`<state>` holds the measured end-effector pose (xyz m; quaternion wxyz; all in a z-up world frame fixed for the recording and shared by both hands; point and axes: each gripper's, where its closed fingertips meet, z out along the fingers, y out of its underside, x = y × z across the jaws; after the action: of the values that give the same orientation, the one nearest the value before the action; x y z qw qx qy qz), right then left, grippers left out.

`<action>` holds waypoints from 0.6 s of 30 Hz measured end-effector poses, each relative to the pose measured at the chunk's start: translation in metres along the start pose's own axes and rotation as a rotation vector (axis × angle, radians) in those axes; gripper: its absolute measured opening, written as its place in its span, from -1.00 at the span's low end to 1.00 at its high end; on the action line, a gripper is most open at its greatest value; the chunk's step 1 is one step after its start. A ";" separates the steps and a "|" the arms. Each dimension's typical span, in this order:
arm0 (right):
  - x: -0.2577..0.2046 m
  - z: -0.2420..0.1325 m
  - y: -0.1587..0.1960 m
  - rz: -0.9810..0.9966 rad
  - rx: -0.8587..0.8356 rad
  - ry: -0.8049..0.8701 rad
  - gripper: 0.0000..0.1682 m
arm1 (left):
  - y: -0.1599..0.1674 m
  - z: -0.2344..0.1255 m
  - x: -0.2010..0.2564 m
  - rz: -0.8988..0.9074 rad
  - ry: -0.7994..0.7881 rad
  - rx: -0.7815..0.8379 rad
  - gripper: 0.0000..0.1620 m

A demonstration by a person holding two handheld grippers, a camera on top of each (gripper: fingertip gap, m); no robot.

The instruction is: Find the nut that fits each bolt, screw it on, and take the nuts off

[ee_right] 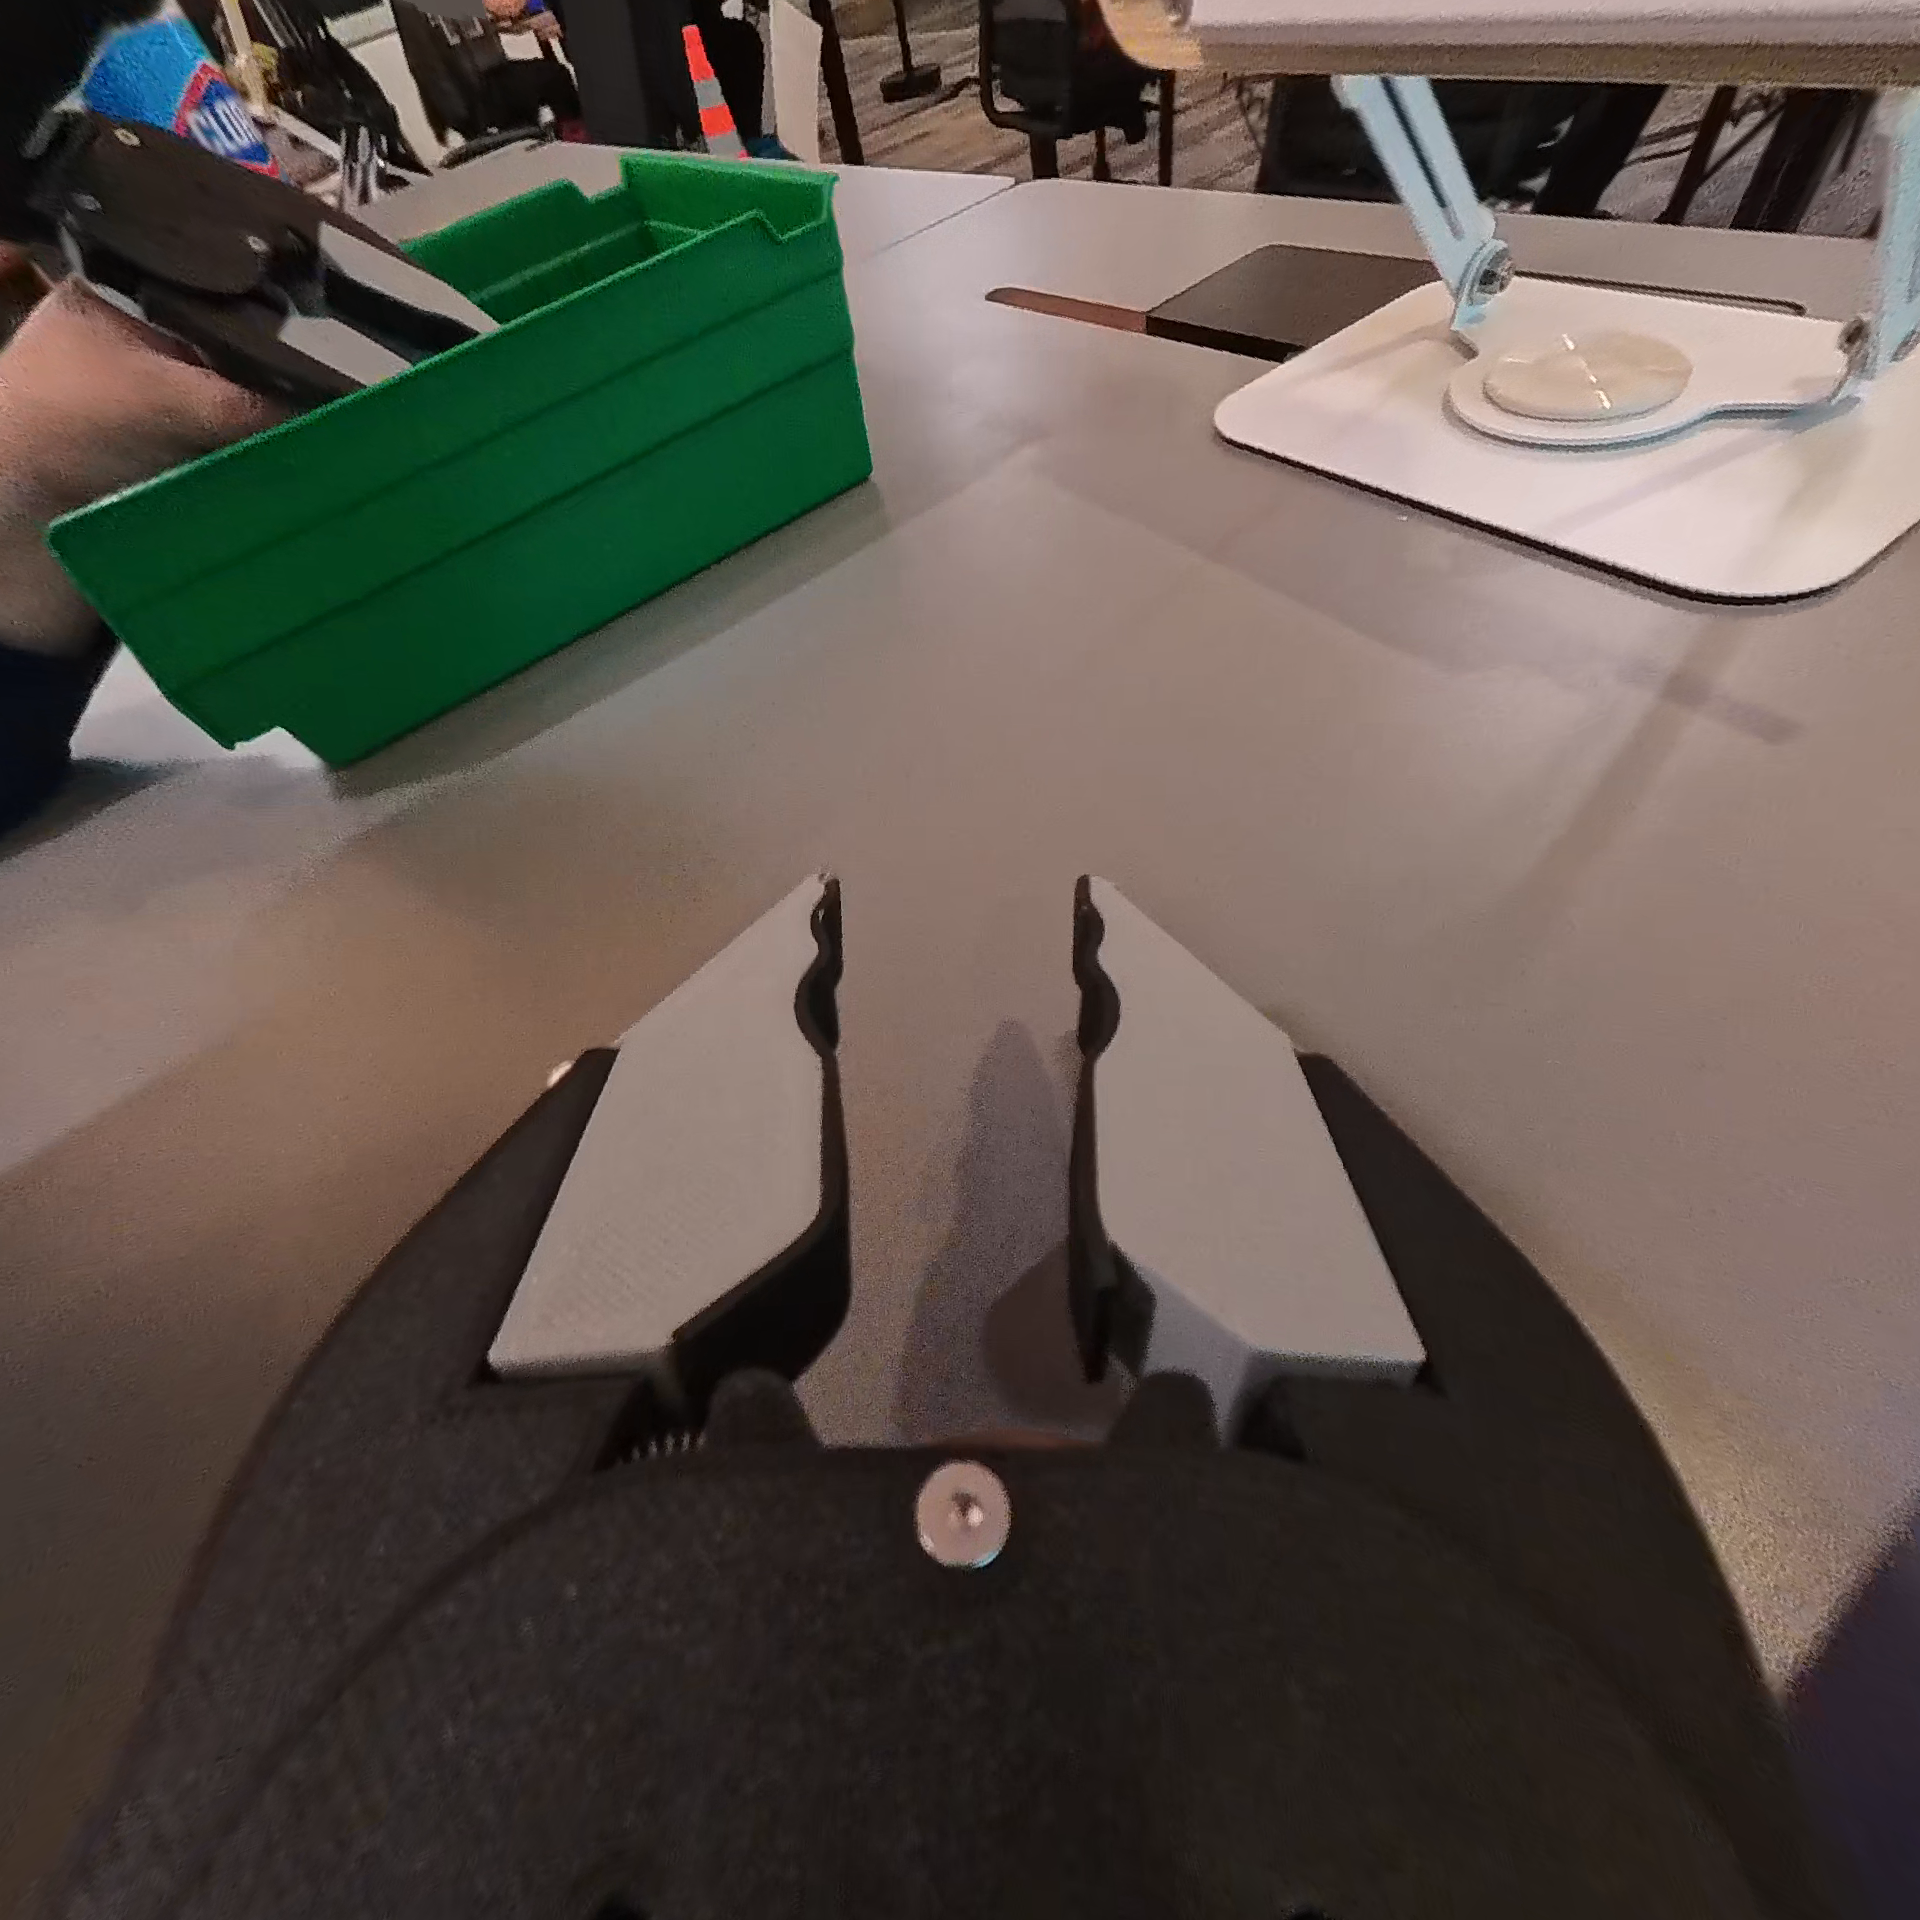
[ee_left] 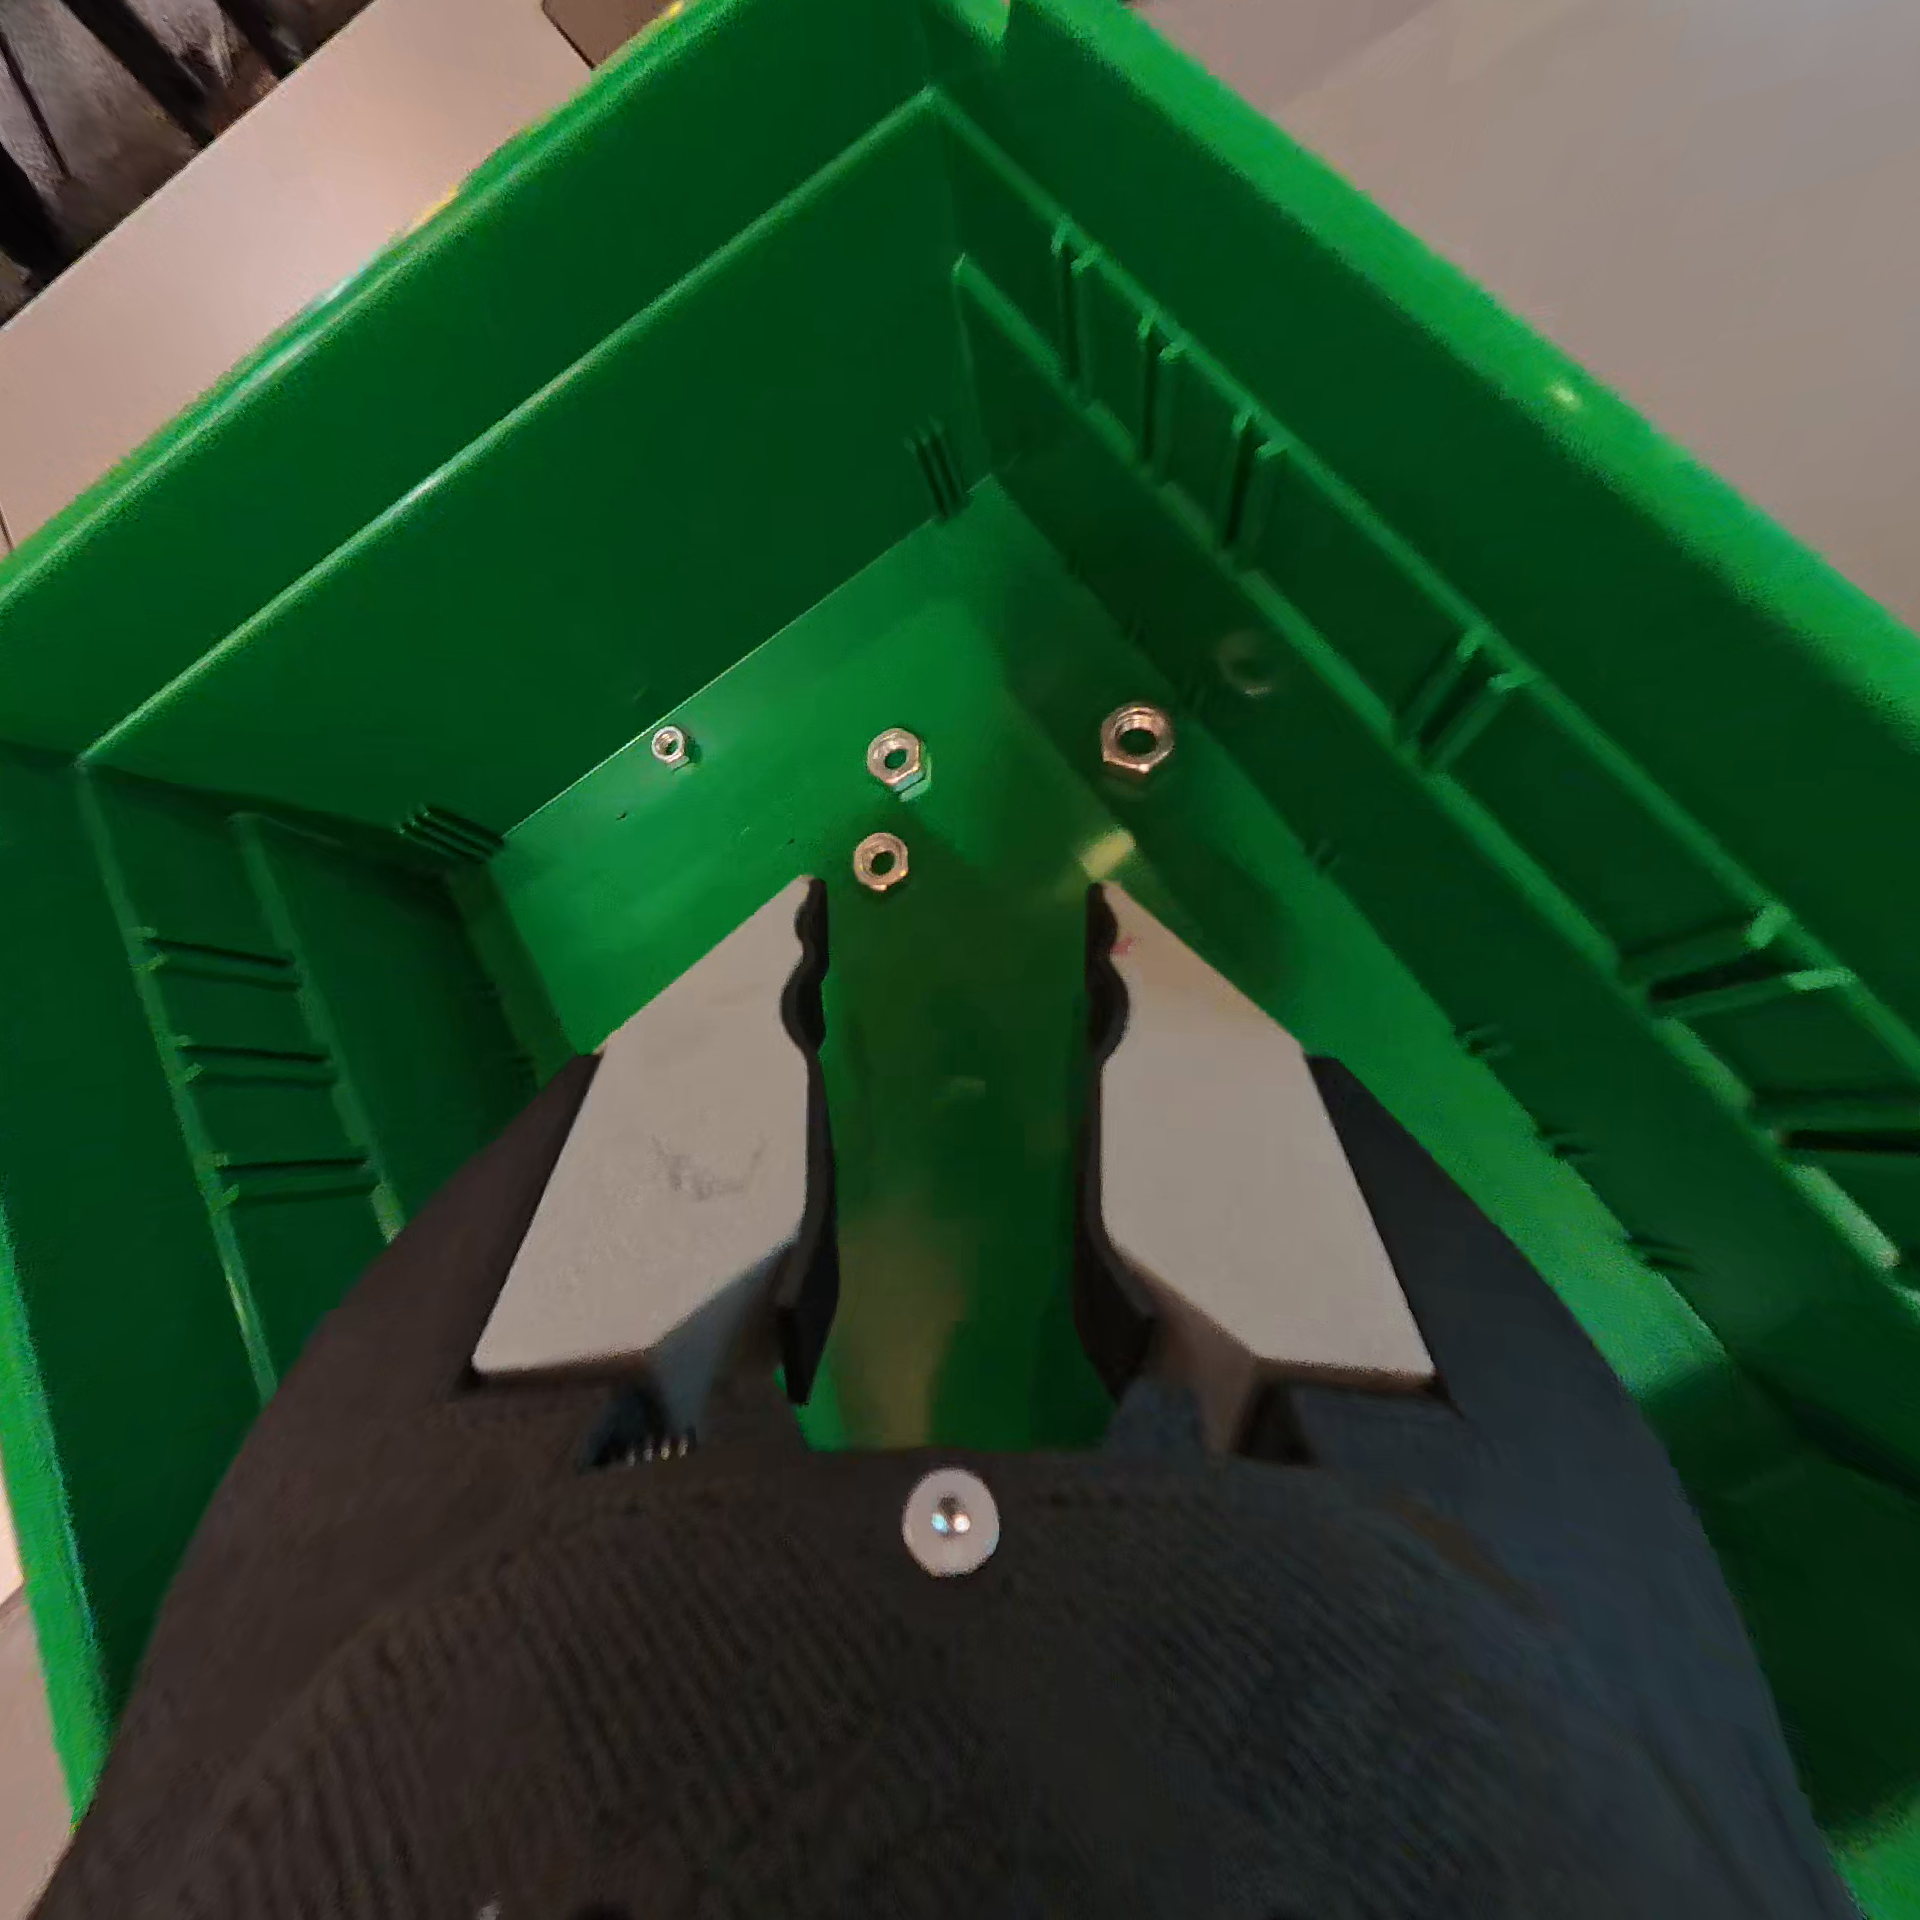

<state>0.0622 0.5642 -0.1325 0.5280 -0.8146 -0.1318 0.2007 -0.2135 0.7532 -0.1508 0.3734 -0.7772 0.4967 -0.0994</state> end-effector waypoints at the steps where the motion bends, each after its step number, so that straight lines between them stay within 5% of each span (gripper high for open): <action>1: -0.002 0.001 0.001 -0.022 -0.007 0.005 -0.50 | 0.001 0.001 0.000 -0.001 0.000 -0.005 -0.40; 18: -0.021 0.009 0.022 -0.230 -0.138 0.041 -0.54 | 0.006 0.015 0.013 0.013 0.036 -0.039 -0.44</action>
<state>0.0391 0.5534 -0.1516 0.4930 -0.8323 -0.2271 0.1126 -0.2039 0.7483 -0.1685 0.3500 -0.7792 0.5100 -0.1013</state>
